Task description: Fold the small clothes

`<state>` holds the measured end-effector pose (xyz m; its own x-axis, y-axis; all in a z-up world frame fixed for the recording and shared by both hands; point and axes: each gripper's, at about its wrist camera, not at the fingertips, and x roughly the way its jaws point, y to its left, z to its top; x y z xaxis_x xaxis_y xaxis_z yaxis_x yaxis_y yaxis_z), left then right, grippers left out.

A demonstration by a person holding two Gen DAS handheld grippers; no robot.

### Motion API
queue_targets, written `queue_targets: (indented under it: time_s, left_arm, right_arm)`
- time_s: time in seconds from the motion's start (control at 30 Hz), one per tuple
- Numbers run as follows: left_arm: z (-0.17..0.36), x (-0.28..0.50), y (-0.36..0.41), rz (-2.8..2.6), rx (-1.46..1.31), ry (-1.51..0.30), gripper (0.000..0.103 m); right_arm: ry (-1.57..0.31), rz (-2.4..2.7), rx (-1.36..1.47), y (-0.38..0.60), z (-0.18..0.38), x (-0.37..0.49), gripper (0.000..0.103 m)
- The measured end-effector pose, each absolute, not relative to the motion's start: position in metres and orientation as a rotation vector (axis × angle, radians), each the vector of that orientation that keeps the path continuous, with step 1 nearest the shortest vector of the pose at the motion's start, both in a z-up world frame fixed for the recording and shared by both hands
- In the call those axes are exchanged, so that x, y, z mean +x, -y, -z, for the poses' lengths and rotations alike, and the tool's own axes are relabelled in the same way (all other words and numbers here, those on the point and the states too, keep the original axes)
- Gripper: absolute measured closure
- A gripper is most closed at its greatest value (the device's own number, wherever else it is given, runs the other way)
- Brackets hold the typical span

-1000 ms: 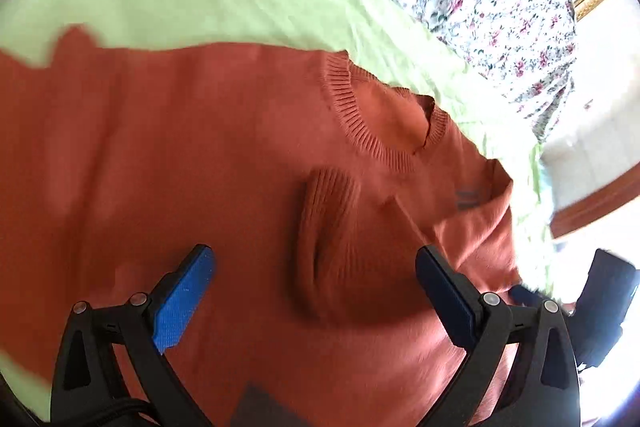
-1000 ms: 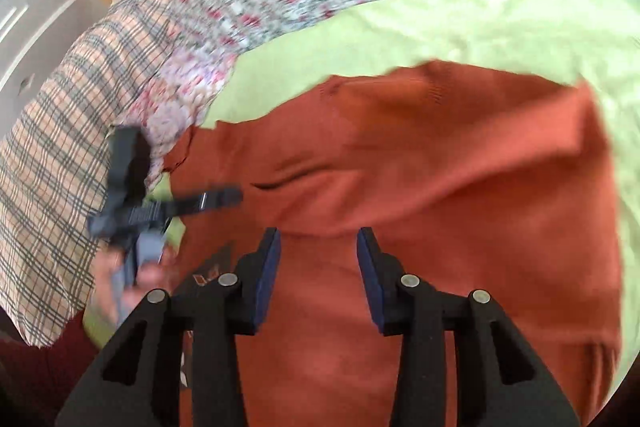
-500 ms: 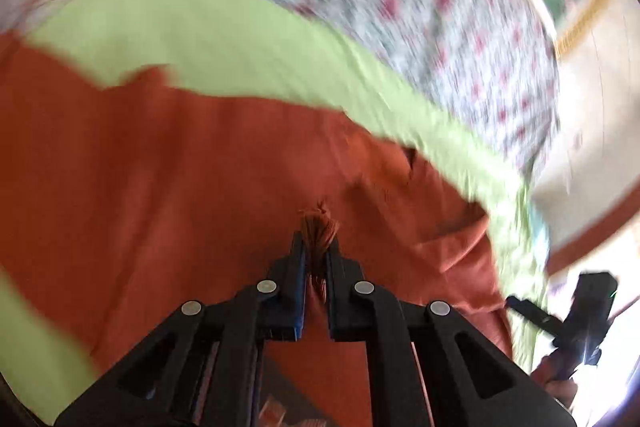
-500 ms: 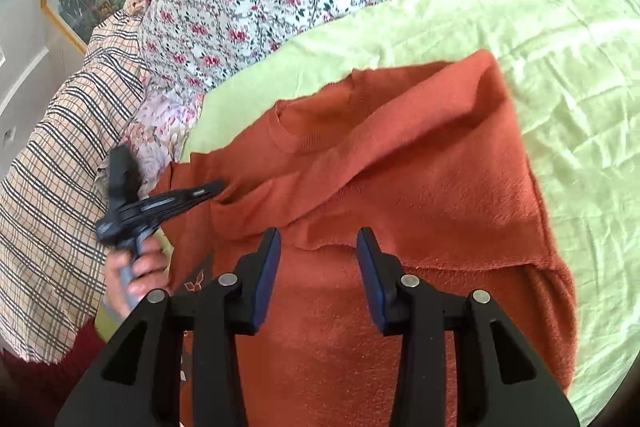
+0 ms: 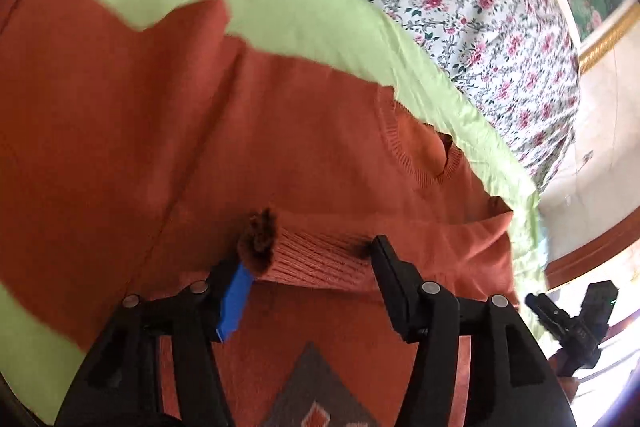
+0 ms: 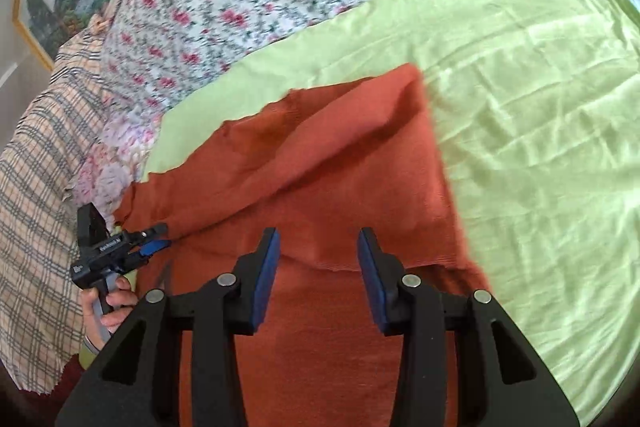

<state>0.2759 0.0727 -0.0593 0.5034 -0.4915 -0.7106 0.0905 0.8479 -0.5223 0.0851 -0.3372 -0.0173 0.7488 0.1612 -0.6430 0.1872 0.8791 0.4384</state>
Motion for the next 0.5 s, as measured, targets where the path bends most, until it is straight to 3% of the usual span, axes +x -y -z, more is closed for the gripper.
queue_targets:
  time_s: [0.2,0.37,0.5]
  left_arm:
    - [0.055,0.292,-0.068,0.434,-0.363,-1.037,0.039]
    - [0.047,0.306,-0.062,0.482,-0.294,-1.070,0.039]
    - [0.044,0.307,-0.061,0.502,-0.284,-1.069,0.039]
  right_arm:
    - [-0.795,-0.045,0.524,0.330,0.032,0.092,0.058]
    - [-0.888,-0.149,0.401,0.272,0.057,0.112,0.052]
    - [-0.948,-0.220,0.490,0.243,0.083,0.131,0.047]
